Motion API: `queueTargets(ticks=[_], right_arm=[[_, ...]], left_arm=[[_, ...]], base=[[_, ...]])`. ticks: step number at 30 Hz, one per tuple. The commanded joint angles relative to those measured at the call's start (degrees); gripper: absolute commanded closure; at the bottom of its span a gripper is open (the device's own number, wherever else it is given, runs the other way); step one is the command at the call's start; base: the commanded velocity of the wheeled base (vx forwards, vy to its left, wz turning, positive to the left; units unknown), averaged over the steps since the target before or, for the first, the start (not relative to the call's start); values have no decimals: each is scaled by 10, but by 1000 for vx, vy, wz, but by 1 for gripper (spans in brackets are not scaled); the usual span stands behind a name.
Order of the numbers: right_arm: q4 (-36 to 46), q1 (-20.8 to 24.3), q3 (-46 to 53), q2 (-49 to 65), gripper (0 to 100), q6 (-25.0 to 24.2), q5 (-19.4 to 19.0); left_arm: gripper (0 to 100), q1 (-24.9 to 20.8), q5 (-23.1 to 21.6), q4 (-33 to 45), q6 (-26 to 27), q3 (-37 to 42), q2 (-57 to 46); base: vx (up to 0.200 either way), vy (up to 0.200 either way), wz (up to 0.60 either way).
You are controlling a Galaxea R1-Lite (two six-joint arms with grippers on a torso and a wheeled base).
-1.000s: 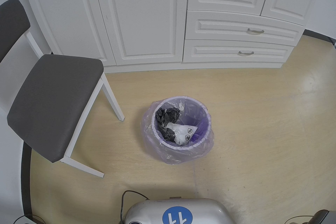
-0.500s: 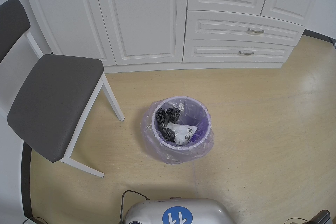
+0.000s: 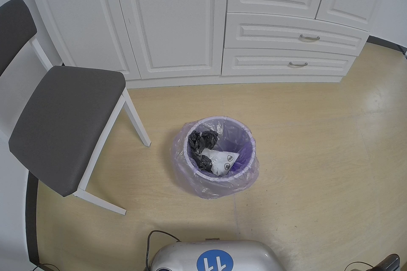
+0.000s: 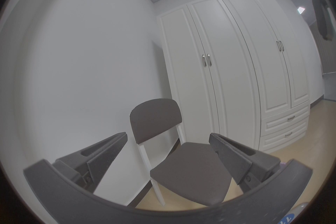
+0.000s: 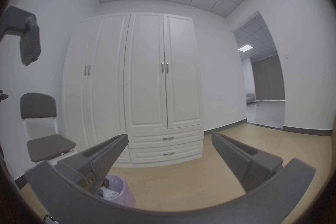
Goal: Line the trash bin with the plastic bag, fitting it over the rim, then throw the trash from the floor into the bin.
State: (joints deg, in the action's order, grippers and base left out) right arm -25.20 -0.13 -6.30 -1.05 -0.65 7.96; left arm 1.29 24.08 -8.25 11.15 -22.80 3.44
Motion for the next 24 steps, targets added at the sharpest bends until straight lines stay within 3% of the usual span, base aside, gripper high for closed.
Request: queueTargets(ticks=[1,9,14,17,21,22,24], right_arm=[[4,0,37,10,0,3,-22],[36,0,63,10,0,-3,-28],[134,0,63,10,0,-4,-20],[183,0,63,10,0,-4,-19],[215,0,62,10,0,-6,-22],[212,0,63,10,0,-1,-22],[212,0,63,10,0,6,-22]], left_arm=[[0,1,1,-5,1,36,-6],[0,0,9,-22,-5,122,-8],[0,-8,4,-21,-21,227,-30],[0,-10,5,44,-50,228,-33],[0,-10,-22,78,-68,217,-32],[0,-10,-53,78,-71,216,-32],[0,-10,-71,86,-69,214,-33]], base=[[0,0,0],[0,0,0],[0,0,0],[0,0,0],[0,0,0],[0,0,0],[0,0,0]])
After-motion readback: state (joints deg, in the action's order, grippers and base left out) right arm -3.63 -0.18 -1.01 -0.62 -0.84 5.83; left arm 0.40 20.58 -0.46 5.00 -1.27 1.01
